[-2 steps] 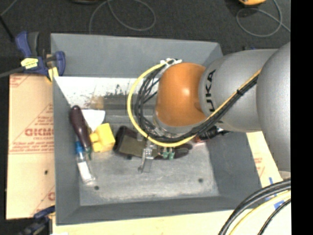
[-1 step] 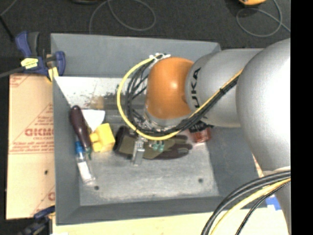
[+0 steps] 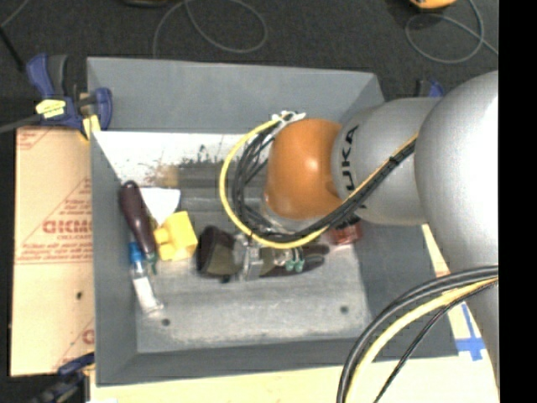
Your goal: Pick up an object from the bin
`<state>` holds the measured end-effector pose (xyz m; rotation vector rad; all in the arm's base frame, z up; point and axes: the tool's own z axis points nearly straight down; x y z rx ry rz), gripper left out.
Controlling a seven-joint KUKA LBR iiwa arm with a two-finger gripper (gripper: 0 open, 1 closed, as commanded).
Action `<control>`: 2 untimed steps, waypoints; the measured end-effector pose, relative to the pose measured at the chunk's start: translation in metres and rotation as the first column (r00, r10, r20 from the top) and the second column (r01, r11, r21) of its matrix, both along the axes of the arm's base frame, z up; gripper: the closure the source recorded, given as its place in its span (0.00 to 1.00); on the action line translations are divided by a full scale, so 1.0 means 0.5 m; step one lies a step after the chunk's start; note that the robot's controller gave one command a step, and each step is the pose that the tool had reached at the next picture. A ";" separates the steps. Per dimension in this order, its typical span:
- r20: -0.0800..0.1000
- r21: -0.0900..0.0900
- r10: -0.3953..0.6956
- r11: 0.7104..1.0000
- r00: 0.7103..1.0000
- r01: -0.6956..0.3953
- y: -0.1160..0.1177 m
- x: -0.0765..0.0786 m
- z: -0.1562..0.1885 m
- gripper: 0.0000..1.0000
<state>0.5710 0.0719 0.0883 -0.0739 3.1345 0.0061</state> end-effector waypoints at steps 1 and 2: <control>0.000 0.000 -0.001 1.000 1.000 0.001 0.000 0.000 0.000 1.00; 0.002 0.001 -0.004 1.000 1.000 0.004 -0.002 -0.016 0.184 1.00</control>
Offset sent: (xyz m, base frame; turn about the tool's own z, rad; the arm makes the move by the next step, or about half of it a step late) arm -0.0089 -0.0005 0.0914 -0.0012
